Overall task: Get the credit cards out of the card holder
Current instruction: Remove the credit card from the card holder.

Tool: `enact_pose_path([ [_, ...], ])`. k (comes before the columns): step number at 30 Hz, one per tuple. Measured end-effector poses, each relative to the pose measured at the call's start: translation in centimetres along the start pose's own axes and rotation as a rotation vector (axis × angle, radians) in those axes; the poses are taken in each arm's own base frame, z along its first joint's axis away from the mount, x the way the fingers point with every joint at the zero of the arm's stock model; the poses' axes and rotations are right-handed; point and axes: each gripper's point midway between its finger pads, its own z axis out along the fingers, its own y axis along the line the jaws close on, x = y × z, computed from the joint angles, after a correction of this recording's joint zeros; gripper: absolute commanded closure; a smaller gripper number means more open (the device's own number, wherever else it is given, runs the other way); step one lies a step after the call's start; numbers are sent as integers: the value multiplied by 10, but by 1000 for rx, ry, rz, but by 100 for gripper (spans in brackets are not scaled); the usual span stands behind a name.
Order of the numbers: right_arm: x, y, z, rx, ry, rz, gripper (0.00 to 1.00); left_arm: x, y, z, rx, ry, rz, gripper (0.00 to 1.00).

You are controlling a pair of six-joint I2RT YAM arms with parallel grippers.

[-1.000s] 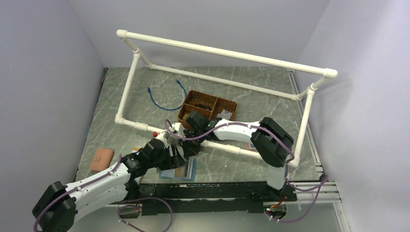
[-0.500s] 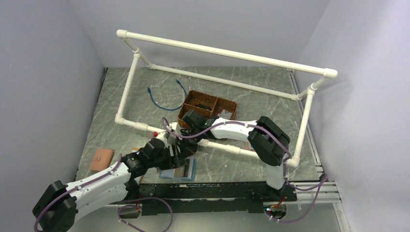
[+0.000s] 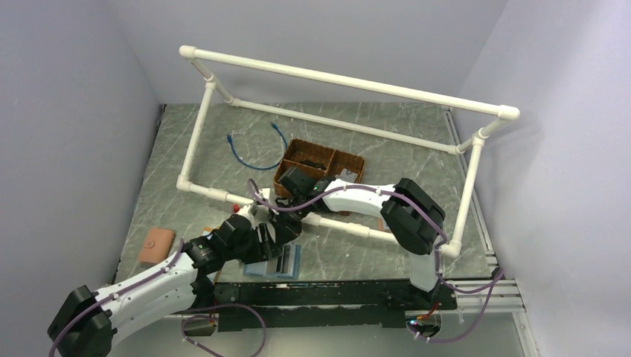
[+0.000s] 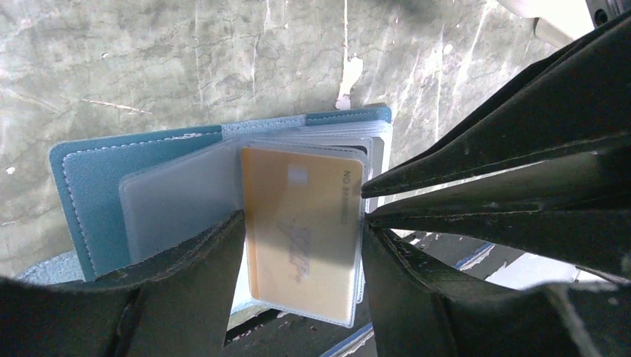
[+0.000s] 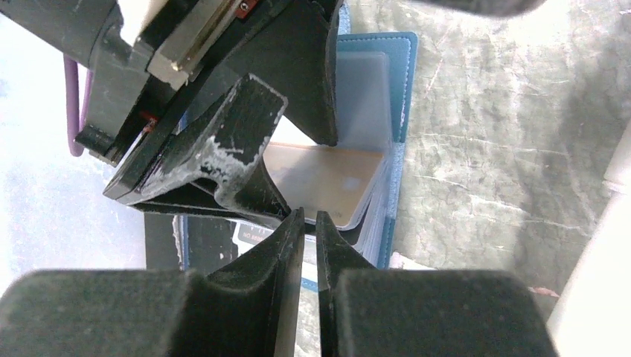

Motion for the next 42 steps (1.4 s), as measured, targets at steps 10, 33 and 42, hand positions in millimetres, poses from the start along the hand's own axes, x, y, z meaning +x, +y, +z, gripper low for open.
enact_pose_path([
  [10, 1, 5, -4, -46, -1, -3, 67, 0, 1, -6, 6, -16, -3, 48],
  [33, 6, 6, -14, -90, 0, -13, 69, -1, 0, -8, 37, -30, -12, 52],
  [42, 22, -1, 0, -67, 63, 12, 72, -3, -3, -12, 61, -45, -13, 51],
])
